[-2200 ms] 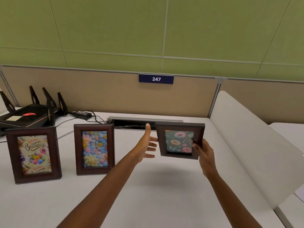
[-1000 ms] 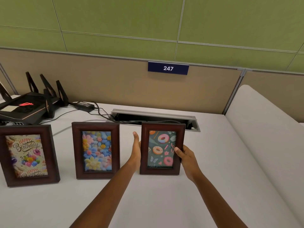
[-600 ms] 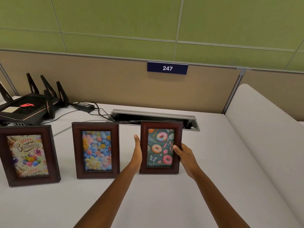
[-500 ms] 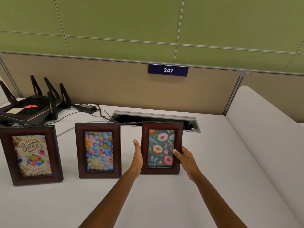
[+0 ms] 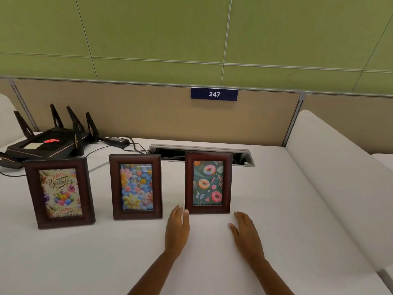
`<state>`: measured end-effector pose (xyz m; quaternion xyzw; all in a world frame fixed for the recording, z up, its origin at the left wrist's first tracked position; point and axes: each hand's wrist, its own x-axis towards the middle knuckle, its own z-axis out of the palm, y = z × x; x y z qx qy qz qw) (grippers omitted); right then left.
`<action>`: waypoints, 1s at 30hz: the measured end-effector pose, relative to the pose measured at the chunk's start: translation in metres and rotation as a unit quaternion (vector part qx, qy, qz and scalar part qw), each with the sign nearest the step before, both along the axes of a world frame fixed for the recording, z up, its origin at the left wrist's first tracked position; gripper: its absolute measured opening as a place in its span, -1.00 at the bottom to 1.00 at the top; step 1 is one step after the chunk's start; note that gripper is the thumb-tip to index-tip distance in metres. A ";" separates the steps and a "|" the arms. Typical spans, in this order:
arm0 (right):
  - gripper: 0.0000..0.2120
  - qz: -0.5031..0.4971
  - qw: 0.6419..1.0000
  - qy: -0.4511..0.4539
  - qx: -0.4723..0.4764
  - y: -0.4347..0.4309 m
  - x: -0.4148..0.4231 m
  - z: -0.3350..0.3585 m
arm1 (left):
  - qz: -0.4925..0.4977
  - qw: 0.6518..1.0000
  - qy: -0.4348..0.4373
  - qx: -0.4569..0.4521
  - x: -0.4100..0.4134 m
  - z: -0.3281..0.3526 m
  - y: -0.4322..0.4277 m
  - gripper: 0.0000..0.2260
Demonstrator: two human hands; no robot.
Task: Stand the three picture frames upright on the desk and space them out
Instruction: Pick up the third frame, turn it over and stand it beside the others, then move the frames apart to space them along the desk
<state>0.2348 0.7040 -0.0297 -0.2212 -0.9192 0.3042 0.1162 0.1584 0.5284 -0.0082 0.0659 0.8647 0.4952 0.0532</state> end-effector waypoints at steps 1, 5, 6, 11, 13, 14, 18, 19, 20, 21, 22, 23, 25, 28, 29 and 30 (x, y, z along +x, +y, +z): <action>-0.55 -0.003 1.000 -0.004 0.005 -0.002 0.002 0.000 | -0.021 0.997 0.030 -0.068 0.002 -0.006 -0.003 -0.57; -0.56 -0.006 1.000 -0.007 0.014 -0.011 0.010 0.003 | -0.096 0.963 0.098 -0.230 0.012 -0.023 -0.016 -0.50; -0.56 -0.006 1.000 -0.006 0.011 -0.014 0.011 0.004 | -0.100 0.960 0.111 -0.237 0.015 -0.022 -0.020 -0.50; -0.58 0.005 1.000 0.025 -0.017 -0.041 0.010 0.013 | -0.165 0.916 0.177 -0.319 0.020 -0.016 -0.048 -0.35; -0.59 0.006 0.999 0.042 -0.024 -0.057 0.006 0.019 | -0.162 0.902 0.217 -0.335 0.018 -0.009 -0.063 -0.33; -0.59 0.008 0.998 0.049 -0.028 -0.066 0.004 0.023 | -0.168 0.898 0.234 -0.332 0.017 -0.004 -0.071 -0.34; -0.60 0.031 0.995 0.081 -0.050 -0.110 -0.010 0.038 | -0.172 0.900 0.262 -0.303 0.007 0.013 -0.109 -0.42; -0.61 0.040 0.993 0.096 -0.052 -0.123 -0.014 0.041 | -0.170 0.903 0.268 -0.289 0.004 0.016 -0.120 -0.45; -0.61 0.046 0.992 0.107 -0.057 -0.138 -0.017 0.045 | -0.165 0.907 0.273 -0.275 0.000 0.019 -0.131 -0.49; -0.59 0.056 0.990 0.119 -0.059 -0.153 -0.021 0.049 | -0.159 0.910 0.281 -0.262 -0.003 0.023 -0.144 -0.54; -0.51 0.067 0.988 0.127 -0.063 -0.169 -0.025 0.052 | -0.154 0.910 0.292 -0.250 -0.007 0.025 -0.157 -0.57; -0.43 0.080 0.985 0.137 -0.067 -0.184 -0.029 0.055 | -0.149 0.911 0.298 -0.243 -0.011 0.027 -0.169 -0.58; -0.44 0.097 0.982 0.135 -0.087 -0.213 -0.039 0.056 | -0.126 0.910 0.312 -0.240 -0.021 0.028 -0.195 -0.57; -0.47 0.118 0.983 0.098 -0.101 -0.252 -0.055 0.058 | -0.052 0.922 0.318 -0.216 -0.037 0.027 -0.232 -0.54; -0.49 0.124 0.983 0.086 -0.101 -0.263 -0.062 0.058 | -0.024 0.929 0.307 -0.206 -0.041 0.028 -0.242 -0.52; -0.53 0.126 0.983 0.080 -0.104 -0.273 -0.068 0.059 | 0.001 0.937 0.288 -0.198 -0.046 0.028 -0.253 -0.50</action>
